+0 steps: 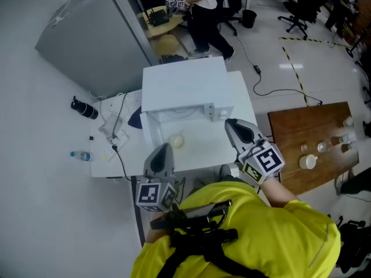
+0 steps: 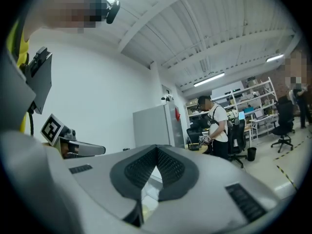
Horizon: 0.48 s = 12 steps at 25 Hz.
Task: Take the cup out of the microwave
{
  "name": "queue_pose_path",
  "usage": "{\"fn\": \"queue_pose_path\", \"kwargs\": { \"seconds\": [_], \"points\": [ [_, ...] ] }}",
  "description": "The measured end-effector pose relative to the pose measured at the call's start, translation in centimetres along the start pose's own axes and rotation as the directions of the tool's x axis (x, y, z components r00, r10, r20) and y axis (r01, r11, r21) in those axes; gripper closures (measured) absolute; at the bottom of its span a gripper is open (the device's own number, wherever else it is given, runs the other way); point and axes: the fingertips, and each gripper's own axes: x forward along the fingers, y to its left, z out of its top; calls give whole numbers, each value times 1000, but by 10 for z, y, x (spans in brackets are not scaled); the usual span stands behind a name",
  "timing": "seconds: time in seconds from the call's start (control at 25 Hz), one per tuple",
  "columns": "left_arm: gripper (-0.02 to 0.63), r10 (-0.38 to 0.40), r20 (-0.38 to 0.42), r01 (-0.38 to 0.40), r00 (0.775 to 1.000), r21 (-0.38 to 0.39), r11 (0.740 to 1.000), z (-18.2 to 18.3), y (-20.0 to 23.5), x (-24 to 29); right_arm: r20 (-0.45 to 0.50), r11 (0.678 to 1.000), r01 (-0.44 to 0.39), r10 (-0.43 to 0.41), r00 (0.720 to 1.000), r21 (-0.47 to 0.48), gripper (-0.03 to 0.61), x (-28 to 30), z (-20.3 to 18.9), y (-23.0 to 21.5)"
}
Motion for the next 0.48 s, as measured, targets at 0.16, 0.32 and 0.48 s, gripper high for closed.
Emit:
{"fn": "queue_pose_path", "kwargs": {
  "seconds": [0.16, 0.32, 0.48],
  "points": [
    [612, 2, -20, -2, 1000, 3, 1000, -5, 9, -16, -25, 1000, 11, -10, 1000, 17, 574, 1, -10, 15],
    [612, -7, -32, 7, 999, 3, 1000, -18, 22, -31, -45, 999, -2, 4, 999, 33, 574, 6, -22, 37],
    [612, -21, -45, 22, 999, 16, 1000, -25, 34, -47, -34, 1000, -13, 13, 999, 23, 574, 12, -31, 63]
  ]
}}
